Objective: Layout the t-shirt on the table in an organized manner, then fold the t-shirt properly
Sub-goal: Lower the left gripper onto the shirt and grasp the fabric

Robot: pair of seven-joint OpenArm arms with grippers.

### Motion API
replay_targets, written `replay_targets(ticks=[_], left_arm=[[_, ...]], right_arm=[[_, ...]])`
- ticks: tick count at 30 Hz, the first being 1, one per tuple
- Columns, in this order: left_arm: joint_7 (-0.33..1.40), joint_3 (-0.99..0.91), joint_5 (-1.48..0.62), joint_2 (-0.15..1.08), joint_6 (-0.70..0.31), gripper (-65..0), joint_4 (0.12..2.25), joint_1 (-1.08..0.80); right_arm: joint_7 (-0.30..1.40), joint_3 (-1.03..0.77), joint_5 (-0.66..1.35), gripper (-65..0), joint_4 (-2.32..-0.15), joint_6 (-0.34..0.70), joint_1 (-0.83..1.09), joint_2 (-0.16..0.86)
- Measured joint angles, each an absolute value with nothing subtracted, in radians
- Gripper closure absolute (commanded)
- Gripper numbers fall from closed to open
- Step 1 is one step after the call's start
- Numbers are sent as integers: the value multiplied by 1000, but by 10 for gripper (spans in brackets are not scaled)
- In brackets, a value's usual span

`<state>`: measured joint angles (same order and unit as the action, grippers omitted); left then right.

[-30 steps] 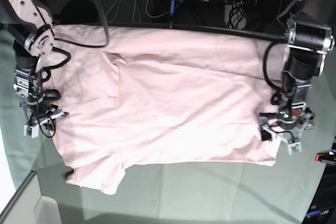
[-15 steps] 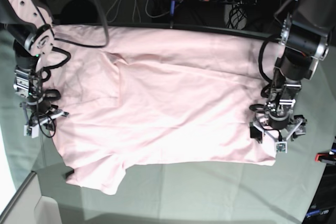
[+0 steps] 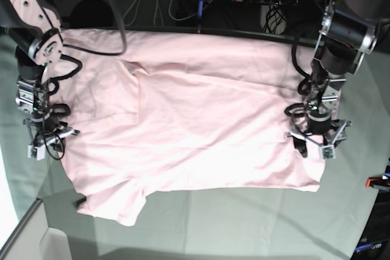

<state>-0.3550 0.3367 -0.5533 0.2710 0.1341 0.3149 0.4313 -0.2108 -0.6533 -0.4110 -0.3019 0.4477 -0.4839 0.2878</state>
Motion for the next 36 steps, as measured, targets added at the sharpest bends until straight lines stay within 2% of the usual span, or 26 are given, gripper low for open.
replay_targets(ticks=[7, 10, 17, 21, 25, 29, 32, 36], left_arm=[[-96, 342, -707, 364, 136, -430, 562, 380], [-54, 342, -807, 383, 60, -430, 617, 384], [-47, 342, -862, 415, 48, -430, 615, 388], [-48, 271, -859, 413, 51, -430, 608, 392], [-54, 247, -783, 400, 49, -430, 458, 427], [-76, 236, -701, 369, 46, -430, 426, 441], [-86, 236, -684, 347, -57, -429, 428, 444], [-105, 236, -677, 311, -64, -429, 425, 448]], right_arm=[[-209, -653, -411, 0, -302, 447, -484, 288], [-210, -653, -411, 0, -302, 447, -484, 288], [-210, -653, -411, 0, -302, 447, -484, 288], [-210, -653, -411, 0, -302, 447, -484, 288], [-216, -653, -407, 0, -304, 448, -477, 288], [-220, -653, -403, 0, -305, 448, -472, 288], [-221, -653, -404, 0, -305, 448, -472, 287], [-222, -653, -404, 0, -305, 451, -472, 287]])
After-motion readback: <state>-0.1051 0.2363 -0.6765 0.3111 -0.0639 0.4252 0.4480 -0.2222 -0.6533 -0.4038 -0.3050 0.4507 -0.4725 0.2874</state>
